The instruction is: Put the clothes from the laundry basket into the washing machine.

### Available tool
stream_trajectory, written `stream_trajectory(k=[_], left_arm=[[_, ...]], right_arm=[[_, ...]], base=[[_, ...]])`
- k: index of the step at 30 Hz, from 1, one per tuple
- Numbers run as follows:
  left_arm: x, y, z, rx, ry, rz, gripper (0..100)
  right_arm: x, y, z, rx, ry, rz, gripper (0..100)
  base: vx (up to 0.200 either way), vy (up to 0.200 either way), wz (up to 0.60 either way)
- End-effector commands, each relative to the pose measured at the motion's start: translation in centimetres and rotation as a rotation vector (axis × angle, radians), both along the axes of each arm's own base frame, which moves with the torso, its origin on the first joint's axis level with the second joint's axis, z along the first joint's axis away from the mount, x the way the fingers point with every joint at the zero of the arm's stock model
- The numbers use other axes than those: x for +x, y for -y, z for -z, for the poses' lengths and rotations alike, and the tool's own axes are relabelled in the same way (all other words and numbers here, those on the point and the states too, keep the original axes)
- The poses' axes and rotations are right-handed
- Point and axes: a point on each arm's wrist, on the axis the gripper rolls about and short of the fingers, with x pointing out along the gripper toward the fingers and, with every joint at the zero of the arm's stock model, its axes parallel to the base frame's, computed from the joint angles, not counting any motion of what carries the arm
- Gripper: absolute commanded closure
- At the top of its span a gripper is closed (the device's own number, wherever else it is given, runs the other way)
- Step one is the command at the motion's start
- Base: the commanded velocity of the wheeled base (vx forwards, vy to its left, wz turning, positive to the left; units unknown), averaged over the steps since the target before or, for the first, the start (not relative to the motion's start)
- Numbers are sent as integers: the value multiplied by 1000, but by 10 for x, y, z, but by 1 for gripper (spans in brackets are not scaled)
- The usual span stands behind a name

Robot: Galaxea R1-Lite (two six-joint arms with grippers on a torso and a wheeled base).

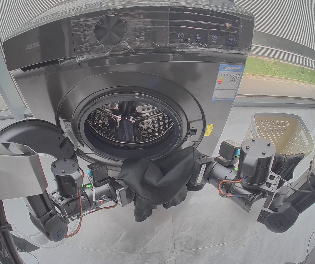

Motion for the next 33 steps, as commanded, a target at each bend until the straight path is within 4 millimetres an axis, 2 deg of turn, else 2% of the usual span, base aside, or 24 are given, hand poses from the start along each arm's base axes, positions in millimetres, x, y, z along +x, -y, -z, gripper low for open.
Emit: stream_trajectory(k=[1,3,6,11,15,16,19,23,26,33], left_arm=[[-12,-11,-26,-36,61,16,100],[-24,-21,-40,-58,86,46,100],[-32,-28,-50,-75,105,57,100],[-32,-30,-56,-85,125,55,100],[-29,-28,-58,-87,145,57,100],[-28,-27,-59,-89,147,57,100],[-27,-26,-57,-91,138,56,100],[-19,-24,-52,-85,129,42,100],[-16,-23,-51,-82,129,27,100],[-13,-23,-45,-68,113,-22,100]], right_arm=[[-7,4,13,-44,-46,-6,100],[-11,8,22,-79,-93,-7,100],[-16,10,33,-110,-128,-20,100],[-29,4,40,-130,-147,-68,100],[-30,1,44,-125,-159,-85,100],[-29,1,45,-122,-161,-85,0],[-28,0,53,-143,-187,-80,0],[-34,7,84,-261,-287,-83,0],[-36,3,94,-289,-301,-97,0],[-36,-20,85,-220,-216,-192,0]], base=[[0,0,0],[0,0,0],[0,0,0],[0,0,0],[0,0,0],[0,0,0],[0,0,0],[0,0,0],[0,0,0],[0,0,0]])
